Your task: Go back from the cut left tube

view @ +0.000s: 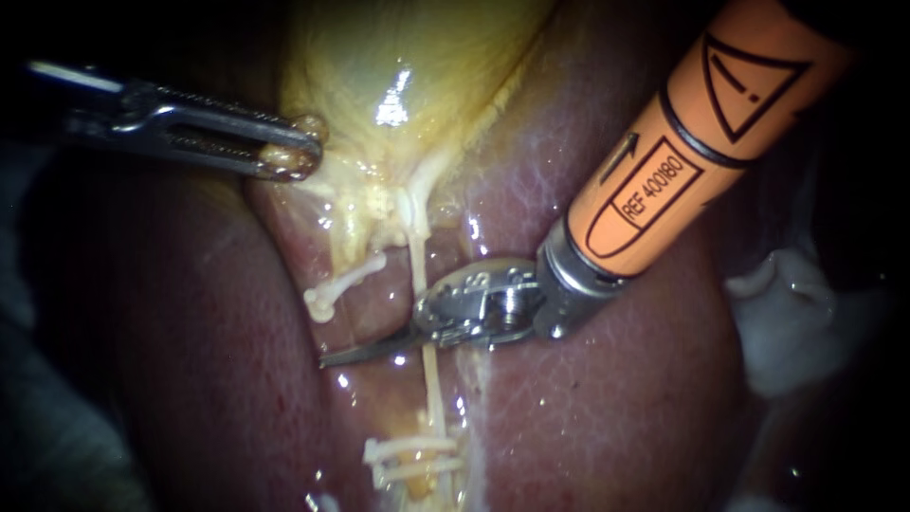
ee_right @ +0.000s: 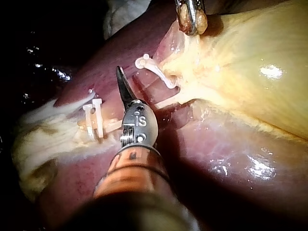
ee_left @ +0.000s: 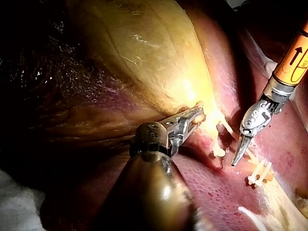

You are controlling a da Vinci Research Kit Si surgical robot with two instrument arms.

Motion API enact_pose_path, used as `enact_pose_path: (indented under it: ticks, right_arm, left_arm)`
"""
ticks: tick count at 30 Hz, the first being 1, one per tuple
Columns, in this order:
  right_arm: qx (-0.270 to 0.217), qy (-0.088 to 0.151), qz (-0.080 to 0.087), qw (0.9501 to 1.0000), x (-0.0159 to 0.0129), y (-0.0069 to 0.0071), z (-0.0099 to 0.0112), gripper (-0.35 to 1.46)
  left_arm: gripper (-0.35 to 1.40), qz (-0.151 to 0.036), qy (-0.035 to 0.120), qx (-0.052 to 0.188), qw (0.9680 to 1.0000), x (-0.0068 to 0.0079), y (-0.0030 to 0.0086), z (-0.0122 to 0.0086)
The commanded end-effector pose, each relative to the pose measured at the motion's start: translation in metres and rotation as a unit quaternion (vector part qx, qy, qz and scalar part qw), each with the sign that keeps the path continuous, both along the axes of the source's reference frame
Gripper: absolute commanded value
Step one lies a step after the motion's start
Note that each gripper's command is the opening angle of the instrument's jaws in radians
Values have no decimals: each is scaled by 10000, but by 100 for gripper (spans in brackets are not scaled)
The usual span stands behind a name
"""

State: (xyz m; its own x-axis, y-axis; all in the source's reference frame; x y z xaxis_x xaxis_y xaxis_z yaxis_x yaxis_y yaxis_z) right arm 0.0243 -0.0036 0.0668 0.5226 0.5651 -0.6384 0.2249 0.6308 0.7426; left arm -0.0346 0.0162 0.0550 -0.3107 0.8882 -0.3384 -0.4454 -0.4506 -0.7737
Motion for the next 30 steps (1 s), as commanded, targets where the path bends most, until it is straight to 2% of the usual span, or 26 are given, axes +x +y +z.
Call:
enact_pose_path:
  ticks: [1,2,3,4,6,7,13,16,18,20,22,24,26,30]
  right_arm:
    - [39,-20,6,10000,1,-1,-1,-25]
    - [37,-20,6,10000,2,-2,0,4]
    - [29,-25,18,10000,2,-2,0,41]
    - [8,-42,54,10000,3,-3,-1,68]
    - [3,-116,167,9998,4,-4,-1,104]
    - [20,-137,187,9997,4,-5,-2,111]
    - [118,-189,201,9995,-1,-8,-5,123]
    - [54,-227,301,9993,-10,-11,-7,128]
    - [-42,-302,487,9983,-22,-12,-11,133]
    - [-162,-426,770,9960,-38,-13,-18,138]
    - [-272,-579,1080,9921,-56,-11,-26,141]
    - [-487,-667,1299,9881,-72,-8,-36,143]
    - [-724,-738,1451,9840,-93,-3,-48,143]
    - [-1189,-806,1594,9767,-128,9,-68,143]
  left_arm:
    - [-35,1,0,0,10000,0,0,0]
    - [-35,2,-1,0,10000,0,0,0]
    - [-35,3,-1,0,10000,0,0,0]
    - [-35,3,-1,0,10000,0,0,0]
    - [-35,4,-2,0,10000,1,0,0]
    - [-35,5,-2,0,10000,1,0,0]
    - [-35,6,-3,0,10000,1,0,0]
    - [-35,7,-3,0,10000,1,0,1]
    - [-35,10,-5,0,10000,2,1,1]
    - [-35,12,-7,0,10000,3,1,2]
    - [-35,15,-9,0,10000,4,2,2]
    - [-35,16,-9,0,10000,4,2,3]
    - [-35,17,-10,0,10000,5,2,3]
    - [-35,17,-10,0,10000,5,2,3]
